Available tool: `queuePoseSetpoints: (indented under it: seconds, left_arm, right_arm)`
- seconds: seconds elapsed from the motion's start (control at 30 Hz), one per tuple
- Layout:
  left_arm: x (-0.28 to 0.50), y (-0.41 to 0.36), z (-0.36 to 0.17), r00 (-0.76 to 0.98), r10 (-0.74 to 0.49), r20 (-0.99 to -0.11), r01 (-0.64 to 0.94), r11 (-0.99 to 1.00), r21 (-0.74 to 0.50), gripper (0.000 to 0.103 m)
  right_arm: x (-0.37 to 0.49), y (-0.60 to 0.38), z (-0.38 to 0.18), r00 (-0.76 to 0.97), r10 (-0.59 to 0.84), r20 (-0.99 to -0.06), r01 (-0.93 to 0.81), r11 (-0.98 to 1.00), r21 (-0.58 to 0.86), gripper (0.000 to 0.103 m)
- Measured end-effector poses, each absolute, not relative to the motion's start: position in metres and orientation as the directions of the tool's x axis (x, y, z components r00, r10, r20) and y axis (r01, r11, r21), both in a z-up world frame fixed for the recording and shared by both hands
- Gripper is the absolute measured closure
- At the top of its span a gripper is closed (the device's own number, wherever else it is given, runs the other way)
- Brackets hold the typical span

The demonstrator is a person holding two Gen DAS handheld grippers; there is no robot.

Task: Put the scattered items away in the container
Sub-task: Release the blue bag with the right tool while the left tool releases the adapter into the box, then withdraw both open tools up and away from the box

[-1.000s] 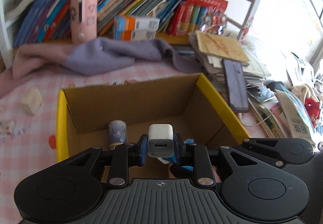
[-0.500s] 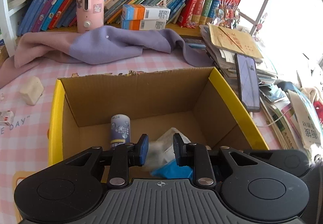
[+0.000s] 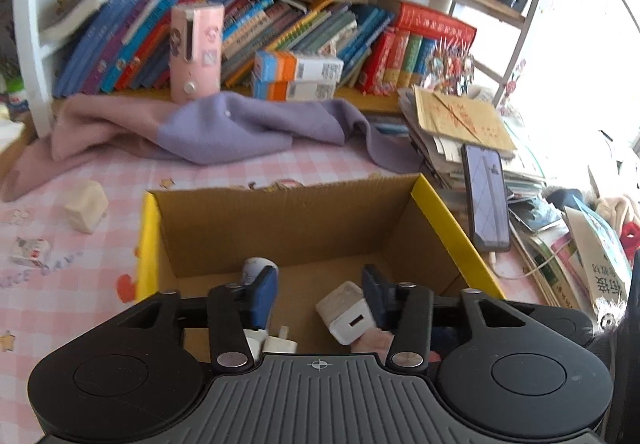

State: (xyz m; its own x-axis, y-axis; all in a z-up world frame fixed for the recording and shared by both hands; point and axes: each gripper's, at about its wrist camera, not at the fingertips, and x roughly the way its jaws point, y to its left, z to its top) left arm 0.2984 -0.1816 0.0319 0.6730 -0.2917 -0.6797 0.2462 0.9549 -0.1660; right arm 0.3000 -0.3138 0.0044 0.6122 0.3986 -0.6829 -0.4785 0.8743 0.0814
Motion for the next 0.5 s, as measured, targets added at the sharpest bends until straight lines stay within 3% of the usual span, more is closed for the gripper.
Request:
queuePoseSetpoints:
  seconds: [0.13,0.3,0.5]
  left_arm:
    - [0.280,-0.172,0.045,0.719,-0.254,-0.647,0.229,0.965,-0.124,0.036]
    - [0.249,-0.152,0.059,0.788,-0.200,-0.582,0.156,0.980,-0.127,0.031]
    - [0.214,-0.132,0.054,0.811,-0.148,-0.566,0.084,0.987,-0.138,0.016]
  right_arm:
    - [0.290,-0.316,0.013,0.679,0.362,-0.638,-0.433,0.900,0.050,0.025]
    - [0.272,-0.321,0.023,0.717,0.352,-0.601,-0.406,0.913,0.050,0.020]
    - [0.247,-0.324,0.027,0.744,0.332,-0.579,-0.384,0.923,0.035,0.018]
